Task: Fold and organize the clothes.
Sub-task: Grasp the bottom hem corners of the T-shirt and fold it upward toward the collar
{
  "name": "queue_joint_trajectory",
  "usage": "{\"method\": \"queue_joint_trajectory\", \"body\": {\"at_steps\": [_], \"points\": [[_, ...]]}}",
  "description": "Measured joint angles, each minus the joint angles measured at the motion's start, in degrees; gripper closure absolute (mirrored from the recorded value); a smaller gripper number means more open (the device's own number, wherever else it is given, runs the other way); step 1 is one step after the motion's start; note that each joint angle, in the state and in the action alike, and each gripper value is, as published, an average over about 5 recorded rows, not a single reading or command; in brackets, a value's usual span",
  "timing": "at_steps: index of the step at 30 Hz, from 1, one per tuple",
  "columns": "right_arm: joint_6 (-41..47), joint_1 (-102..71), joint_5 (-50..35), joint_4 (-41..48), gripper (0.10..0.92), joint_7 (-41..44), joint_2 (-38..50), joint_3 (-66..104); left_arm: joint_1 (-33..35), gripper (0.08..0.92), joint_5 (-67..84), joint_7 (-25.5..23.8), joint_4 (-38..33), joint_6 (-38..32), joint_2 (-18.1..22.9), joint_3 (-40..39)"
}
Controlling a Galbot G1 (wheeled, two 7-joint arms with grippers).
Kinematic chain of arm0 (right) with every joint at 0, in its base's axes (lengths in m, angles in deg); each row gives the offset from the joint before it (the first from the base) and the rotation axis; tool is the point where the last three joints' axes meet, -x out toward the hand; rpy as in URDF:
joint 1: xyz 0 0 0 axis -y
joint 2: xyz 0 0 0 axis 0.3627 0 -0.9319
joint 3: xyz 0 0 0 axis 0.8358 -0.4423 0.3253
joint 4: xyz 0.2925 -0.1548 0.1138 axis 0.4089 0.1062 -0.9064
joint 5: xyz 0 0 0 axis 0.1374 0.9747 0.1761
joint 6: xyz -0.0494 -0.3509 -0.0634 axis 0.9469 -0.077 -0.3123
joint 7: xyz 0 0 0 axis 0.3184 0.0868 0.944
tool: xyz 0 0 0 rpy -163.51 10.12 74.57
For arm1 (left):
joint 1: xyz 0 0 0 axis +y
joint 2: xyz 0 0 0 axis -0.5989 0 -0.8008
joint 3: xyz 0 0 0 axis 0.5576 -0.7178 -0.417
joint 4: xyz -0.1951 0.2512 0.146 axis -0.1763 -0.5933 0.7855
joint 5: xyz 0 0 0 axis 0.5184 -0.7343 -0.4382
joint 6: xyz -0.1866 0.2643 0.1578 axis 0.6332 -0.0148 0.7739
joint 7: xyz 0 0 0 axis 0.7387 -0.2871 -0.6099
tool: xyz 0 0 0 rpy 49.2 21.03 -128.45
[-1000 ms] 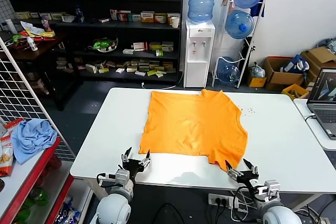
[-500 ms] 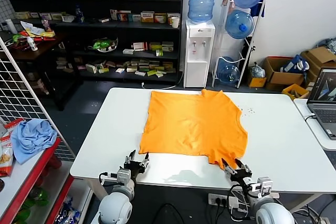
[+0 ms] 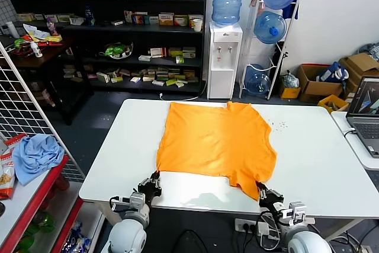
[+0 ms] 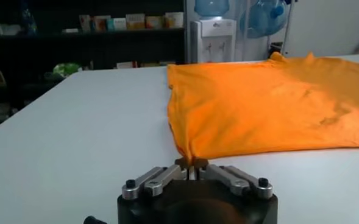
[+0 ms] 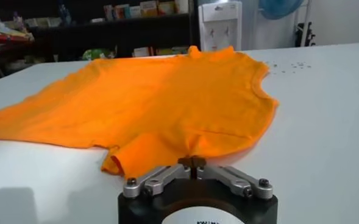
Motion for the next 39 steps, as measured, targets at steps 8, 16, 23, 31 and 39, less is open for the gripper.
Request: {"method": "queue_joint_trajectory", "body": {"at_steps": [8, 16, 23, 31, 39], "points": [[0.91, -5.27, 0.59, -6.17, 0.901, -1.66, 2.07, 1.79, 2.08, 0.908, -0.19, 0.29, -3.16, -0.97, -1.99, 0.40], [0.91, -12.71, 2.49, -12.61, 0.901, -3.54, 3.69, 4.70, 6.14, 0.908, -0.55, 0.62, -8.27, -2.05, -4.91, 1.26], [0.63, -18.80, 4.54, -16.86, 0.901, -4.80, 4.00, 5.64, 12.25, 0.908, -1.98, 0.83, -13.03, -3.26, -7.67, 2.29], [0.51, -20.09, 4.60, -18.77, 0.901, -6.22, 5.43, 5.86, 15.84, 0.908, -3.30, 1.29, -15.69, -3.92, -8.98, 2.43], [-0.77, -14.68, 2.17, -16.61, 0.901, -6.52, 8.70, 5.32, 12.94, 0.908, -3.96, 1.46, -14.84, -4.10, -10.43, 0.90]]}}
